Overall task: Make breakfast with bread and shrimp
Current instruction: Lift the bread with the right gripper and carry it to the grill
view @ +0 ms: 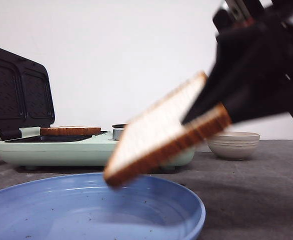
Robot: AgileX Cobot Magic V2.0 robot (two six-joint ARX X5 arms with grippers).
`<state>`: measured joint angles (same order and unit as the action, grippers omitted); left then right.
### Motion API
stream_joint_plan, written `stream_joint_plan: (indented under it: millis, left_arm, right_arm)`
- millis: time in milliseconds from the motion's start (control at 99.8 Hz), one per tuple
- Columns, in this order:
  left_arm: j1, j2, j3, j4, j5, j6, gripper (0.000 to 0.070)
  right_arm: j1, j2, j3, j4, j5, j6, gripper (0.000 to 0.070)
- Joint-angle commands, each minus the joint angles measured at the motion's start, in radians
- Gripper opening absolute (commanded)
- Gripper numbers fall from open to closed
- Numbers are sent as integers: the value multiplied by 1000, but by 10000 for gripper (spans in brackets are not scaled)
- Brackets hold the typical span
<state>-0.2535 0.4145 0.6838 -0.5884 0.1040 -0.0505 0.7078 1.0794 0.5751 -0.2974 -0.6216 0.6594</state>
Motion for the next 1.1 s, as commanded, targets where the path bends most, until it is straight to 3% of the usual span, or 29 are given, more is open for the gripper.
stream_joint_plan:
  millis: [0, 481, 1092]
  left_arm:
    - [-1, 2, 3, 8, 1, 9, 677]
    - [-1, 2, 6, 96, -9, 21, 678]
    - [12, 0, 7, 116, -71, 68, 678]
  right_arm:
    - [9, 5, 48, 17, 1, 7, 0]
    - [-6, 142, 339, 6, -27, 9, 0]
    - [-24, 668, 835, 4, -134, -16, 0]
